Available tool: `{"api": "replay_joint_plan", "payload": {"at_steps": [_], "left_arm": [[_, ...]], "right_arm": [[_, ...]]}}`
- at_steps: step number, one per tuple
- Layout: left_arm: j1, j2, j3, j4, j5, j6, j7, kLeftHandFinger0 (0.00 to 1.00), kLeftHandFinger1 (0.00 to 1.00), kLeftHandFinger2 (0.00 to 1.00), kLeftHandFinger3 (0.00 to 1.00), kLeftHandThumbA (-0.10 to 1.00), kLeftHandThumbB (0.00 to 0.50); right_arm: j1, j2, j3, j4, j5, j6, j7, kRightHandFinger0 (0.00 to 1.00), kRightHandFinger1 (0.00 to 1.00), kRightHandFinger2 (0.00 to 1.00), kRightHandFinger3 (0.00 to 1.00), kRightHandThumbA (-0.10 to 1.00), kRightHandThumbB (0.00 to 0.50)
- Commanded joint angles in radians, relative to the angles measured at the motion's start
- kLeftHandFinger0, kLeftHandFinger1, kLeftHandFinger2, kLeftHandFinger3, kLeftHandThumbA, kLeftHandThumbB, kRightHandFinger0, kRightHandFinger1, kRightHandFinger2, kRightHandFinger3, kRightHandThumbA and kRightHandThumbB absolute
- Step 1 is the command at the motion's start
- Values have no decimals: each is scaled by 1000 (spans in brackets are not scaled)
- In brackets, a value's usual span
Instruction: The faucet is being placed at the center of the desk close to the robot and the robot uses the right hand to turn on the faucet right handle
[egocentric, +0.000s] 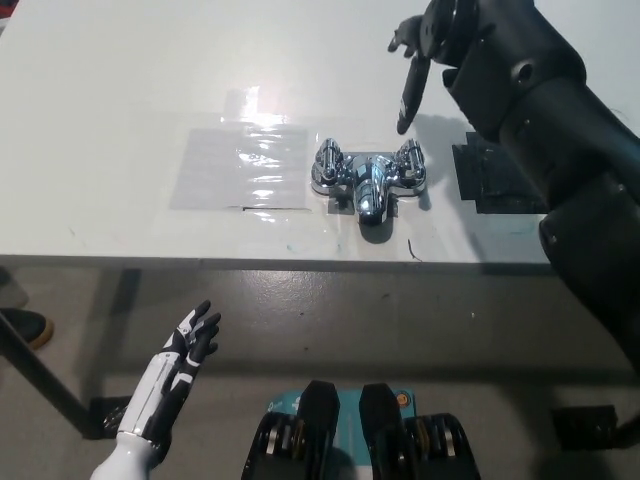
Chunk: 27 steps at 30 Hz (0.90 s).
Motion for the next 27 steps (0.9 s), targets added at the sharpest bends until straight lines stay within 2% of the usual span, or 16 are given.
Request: {"api": "replay_joint_plan", "payload": {"at_steps": [1, 5, 9, 10, 12, 17, 19, 21, 25, 27], "left_arm": [[-7, 13, 7, -22, -11, -45, -15, 1000, 1000, 1000, 1000, 898, 170], [-8, 16, 7, -21, -7, -49, -16, 1000, 1000, 1000, 1000, 914, 177], [-8, 15, 5, -28, -6, -38, -14, 1000, 1000, 1000, 1000, 913, 180], [-9, 16, 5, -28, -6, -38, -14, 1000, 1000, 1000, 1000, 910, 177], [-9, 15, 6, -29, -8, -40, -14, 1000, 1000, 1000, 1000, 899, 170], [-9, 18, 6, -29, -2, -48, -13, 1000, 1000, 1000, 1000, 911, 176], [-11, 15, 7, -31, -10, -40, -14, 1000, 1000, 1000, 1000, 894, 184], [-11, 18, 7, -30, -6, -43, -14, 1000, 1000, 1000, 1000, 895, 179], [-13, 19, 6, -29, -3, -41, -13, 1000, 1000, 1000, 1000, 898, 187], [-13, 19, 7, -29, -5, -39, -13, 1000, 1000, 1000, 1000, 897, 189]], "right_arm": [[-31, -14, -9, 9, -12, -49, 19, 1000, 1000, 1000, 1000, 1000, 253], [-18, -10, 5, 13, -34, -41, -15, 1000, 1000, 1000, 1000, 1000, 302], [-7, -9, 1, 21, -34, -37, -4, 1000, 1000, 1000, 1000, 1000, 284], [-1, -10, -16, 21, -17, -47, 12, 1000, 1000, 1000, 1000, 1000, 228], [7, -14, -31, 18, -4, -67, 24, 1000, 1000, 1000, 1000, 1000, 197], [21, -14, -29, 23, -19, -90, 46, 1000, 1000, 1000, 1000, 1000, 206], [23, -10, -38, 27, -14, -57, 32, 1000, 1000, 1000, 1000, 1000, 230], [27, -9, -40, 29, -14, -57, 31, 1000, 1000, 1000, 1000, 1000, 207], [34, -4, -67, 31, 0, -31, 14, 1000, 1000, 1000, 1000, 1000, 210], [35, 0, -60, 33, -14, -22, 0, 1000, 1000, 1000, 1000, 1000, 242]]}}
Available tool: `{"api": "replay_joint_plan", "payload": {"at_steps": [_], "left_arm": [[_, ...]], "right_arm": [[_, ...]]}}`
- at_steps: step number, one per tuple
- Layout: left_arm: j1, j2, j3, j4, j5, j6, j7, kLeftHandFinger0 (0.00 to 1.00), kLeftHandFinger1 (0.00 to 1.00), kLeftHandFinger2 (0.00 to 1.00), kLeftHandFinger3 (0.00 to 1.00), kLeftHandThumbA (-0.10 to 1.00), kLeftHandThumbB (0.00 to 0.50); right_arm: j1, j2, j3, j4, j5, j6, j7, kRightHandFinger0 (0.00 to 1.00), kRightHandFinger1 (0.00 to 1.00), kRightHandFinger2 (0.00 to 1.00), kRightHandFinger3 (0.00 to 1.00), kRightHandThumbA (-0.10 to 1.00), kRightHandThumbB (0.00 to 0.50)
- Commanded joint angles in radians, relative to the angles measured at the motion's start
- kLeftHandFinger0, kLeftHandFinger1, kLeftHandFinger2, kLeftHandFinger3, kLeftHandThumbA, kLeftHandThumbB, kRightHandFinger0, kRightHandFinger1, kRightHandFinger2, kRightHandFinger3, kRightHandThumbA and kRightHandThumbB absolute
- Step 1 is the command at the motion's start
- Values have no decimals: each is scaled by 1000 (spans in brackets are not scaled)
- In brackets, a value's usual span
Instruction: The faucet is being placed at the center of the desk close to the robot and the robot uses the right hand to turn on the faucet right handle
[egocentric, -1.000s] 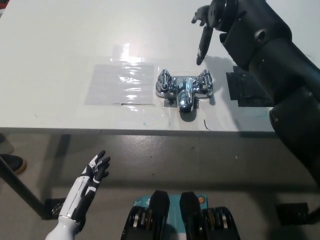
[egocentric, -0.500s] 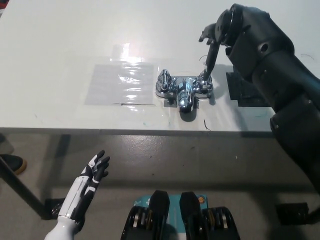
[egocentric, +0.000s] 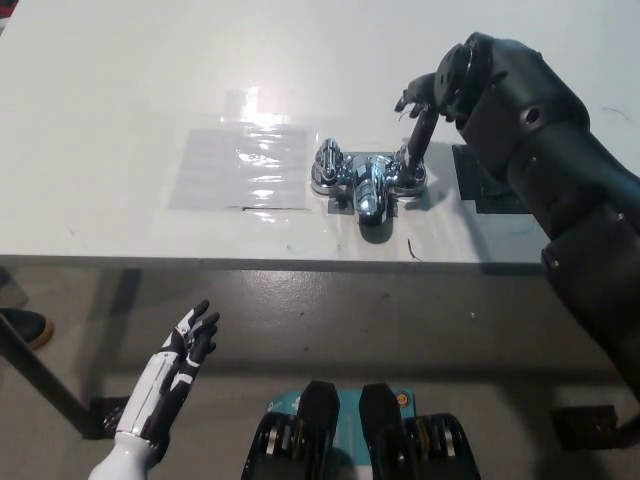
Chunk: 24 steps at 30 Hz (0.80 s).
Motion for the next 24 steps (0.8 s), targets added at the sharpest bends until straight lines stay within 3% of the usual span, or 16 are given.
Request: {"api": "replay_joint_plan", "payload": {"at_steps": [1, 6, 8, 13, 18, 20, 24], "left_arm": [[-13, 14, 7, -27, -8, -40, -15, 1000, 1000, 1000, 1000, 894, 182], [-15, 16, 7, -30, -5, -35, -14, 1000, 1000, 1000, 1000, 888, 176], [-13, 17, 7, -31, -7, -40, -16, 1000, 1000, 1000, 1000, 893, 186], [-14, 18, 8, -37, -4, -35, -14, 1000, 1000, 1000, 1000, 897, 169], [-16, 19, 6, -37, -4, -37, -16, 1000, 1000, 1000, 1000, 894, 189], [-19, 20, 6, -35, -3, -42, -17, 1000, 1000, 1000, 1000, 899, 194], [-22, 20, 4, -35, 2, -51, -16, 1000, 1000, 1000, 1000, 903, 179]], "right_arm": [[-52, 0, -15, -1, -2, 19, -24, 1000, 1000, 1000, 1000, 1000, 226], [-35, -2, -8, -9, -12, -8, -47, 1000, 1000, 1000, 1000, 1000, 208], [-29, 3, 2, -10, -27, 3, -80, 1000, 1000, 1000, 1000, 1000, 245], [-31, 7, 15, -5, -45, 13, -99, 1000, 1000, 1000, 1000, 1000, 258], [-20, 13, 71, -5, -100, 10, -186, 1000, 1000, 1000, 1000, 1000, 303], [-18, 17, 67, -4, -89, 15, -207, 1000, 1000, 1000, 1000, 1000, 273], [-12, 27, 78, -2, -98, 10, -222, 1000, 1000, 1000, 1000, 1000, 269]]}}
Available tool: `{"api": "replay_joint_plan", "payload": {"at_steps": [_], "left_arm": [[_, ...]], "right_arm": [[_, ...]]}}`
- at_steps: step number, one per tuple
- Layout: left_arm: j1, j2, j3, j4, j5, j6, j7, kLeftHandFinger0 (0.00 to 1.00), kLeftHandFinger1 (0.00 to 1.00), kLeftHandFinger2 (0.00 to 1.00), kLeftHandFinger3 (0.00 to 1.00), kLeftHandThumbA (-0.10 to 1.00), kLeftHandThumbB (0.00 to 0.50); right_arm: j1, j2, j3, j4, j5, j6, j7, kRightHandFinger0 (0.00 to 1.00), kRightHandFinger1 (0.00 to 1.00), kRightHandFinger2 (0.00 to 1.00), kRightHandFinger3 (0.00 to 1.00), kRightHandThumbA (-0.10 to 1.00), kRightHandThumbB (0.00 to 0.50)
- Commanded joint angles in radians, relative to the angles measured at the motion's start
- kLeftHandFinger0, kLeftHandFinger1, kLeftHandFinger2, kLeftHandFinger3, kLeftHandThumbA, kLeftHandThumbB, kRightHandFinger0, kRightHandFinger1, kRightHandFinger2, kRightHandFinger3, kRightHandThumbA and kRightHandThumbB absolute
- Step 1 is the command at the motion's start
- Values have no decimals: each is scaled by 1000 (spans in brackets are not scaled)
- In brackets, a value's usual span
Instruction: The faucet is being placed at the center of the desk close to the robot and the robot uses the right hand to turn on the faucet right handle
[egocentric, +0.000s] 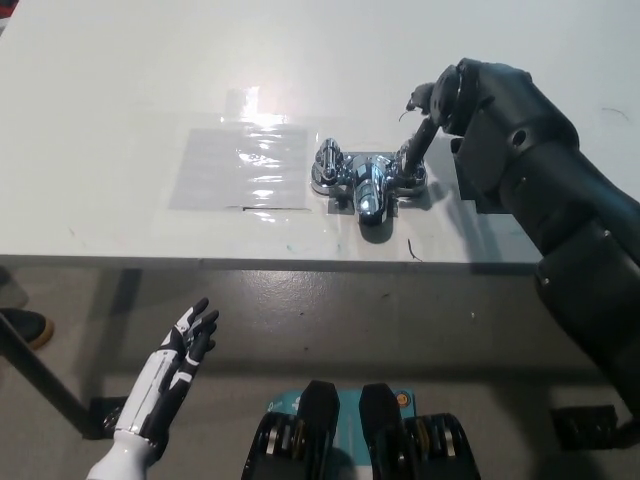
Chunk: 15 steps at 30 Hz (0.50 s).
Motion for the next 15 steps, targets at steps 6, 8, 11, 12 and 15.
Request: {"api": "replay_joint_plan", "payload": {"at_steps": [6, 8, 11, 12, 15], "left_arm": [[-25, 20, 7, -34, 2, -38, -14, 1000, 1000, 1000, 1000, 906, 187], [-27, 22, 8, -33, -2, -35, -16, 1000, 1000, 1000, 1000, 908, 195], [-28, 21, 11, -32, -6, -34, -14, 1000, 1000, 1000, 1000, 901, 204], [-28, 23, 10, -32, -2, -39, -14, 1000, 1000, 1000, 1000, 905, 195], [-28, 21, 12, -33, -8, -33, -14, 1000, 1000, 1000, 1000, 905, 207]], "right_arm": [[-36, 7, 27, -1, -49, 4, -81, 1000, 1000, 1000, 1000, 1000, 271], [-40, 4, 31, 4, -51, 8, -61, 1000, 1000, 1000, 1000, 1000, 286], [-45, -2, 49, 7, -63, 12, -33, 1000, 1000, 1000, 1000, 1000, 315], [-48, -6, 61, 12, -71, 10, -11, 1000, 1000, 1000, 1000, 1000, 332], [-61, -14, 79, 20, -81, 10, 54, 1000, 1000, 1000, 1000, 1000, 345]]}}
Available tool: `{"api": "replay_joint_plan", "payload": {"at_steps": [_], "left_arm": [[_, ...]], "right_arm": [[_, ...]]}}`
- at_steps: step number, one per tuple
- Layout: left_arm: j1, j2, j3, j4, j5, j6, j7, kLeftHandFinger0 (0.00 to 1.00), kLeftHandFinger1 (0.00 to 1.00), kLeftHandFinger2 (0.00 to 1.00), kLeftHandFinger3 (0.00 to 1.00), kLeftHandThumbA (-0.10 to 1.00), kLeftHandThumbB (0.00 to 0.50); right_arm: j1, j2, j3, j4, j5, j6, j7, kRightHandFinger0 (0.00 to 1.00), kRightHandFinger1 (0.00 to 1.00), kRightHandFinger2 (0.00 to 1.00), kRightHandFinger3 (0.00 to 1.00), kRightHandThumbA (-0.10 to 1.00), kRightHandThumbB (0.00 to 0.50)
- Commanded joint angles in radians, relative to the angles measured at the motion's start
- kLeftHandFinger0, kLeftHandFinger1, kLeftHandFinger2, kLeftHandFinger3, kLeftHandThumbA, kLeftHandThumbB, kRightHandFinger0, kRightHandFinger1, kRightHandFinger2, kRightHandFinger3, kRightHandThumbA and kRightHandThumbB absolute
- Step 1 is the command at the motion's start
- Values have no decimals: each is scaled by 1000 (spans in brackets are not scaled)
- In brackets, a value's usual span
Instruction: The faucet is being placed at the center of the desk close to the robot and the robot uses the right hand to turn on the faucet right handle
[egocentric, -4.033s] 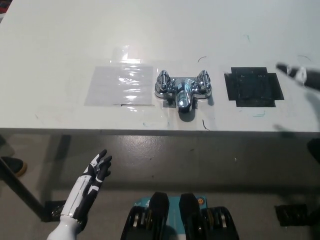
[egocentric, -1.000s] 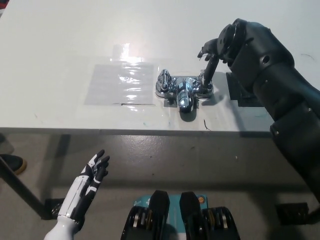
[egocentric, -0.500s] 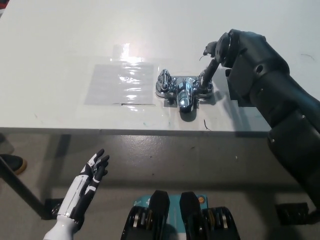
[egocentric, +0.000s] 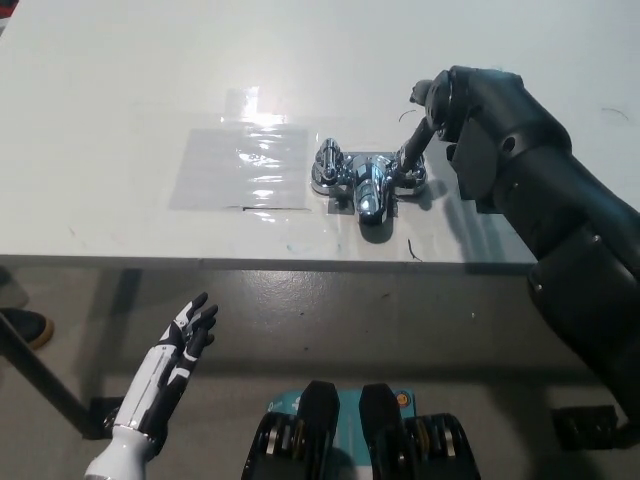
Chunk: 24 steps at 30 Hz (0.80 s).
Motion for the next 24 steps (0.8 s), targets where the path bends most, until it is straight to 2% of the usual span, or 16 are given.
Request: {"api": "replay_joint_plan", "payload": {"at_steps": [1, 10, 11, 15, 18, 24], "left_arm": [[-16, 14, 11, -35, -8, -21, -12, 1000, 1000, 1000, 1000, 905, 206], [-15, 14, 11, -42, -10, -13, -12, 1000, 1000, 1000, 1000, 903, 200], [-16, 14, 10, -42, -12, -14, -14, 1000, 1000, 1000, 1000, 903, 188], [-20, 16, 11, -38, -12, -18, -15, 1000, 1000, 1000, 1000, 904, 186], [-21, 16, 11, -35, -11, -18, -14, 1000, 1000, 1000, 1000, 911, 199], [-19, 17, 11, -37, -10, -22, -14, 1000, 1000, 1000, 1000, 908, 182]], "right_arm": [[-68, -26, 28, 10, -41, -1, 100, 1000, 1000, 1000, 1000, 1000, 366], [-84, -50, 63, 17, -60, -35, 241, 1000, 1000, 1000, 1000, 1000, 416], [-84, -52, 70, 18, -66, -31, 237, 1000, 1000, 1000, 1000, 1000, 433], [-83, -58, 88, 16, -75, -47, 257, 1000, 1000, 1000, 1000, 998, 431], [-84, -58, 99, 15, -88, -38, 249, 1000, 1000, 1000, 1000, 987, 465], [-83, -66, 106, 10, -93, -54, 232, 1000, 1000, 1000, 1000, 980, 466]]}}
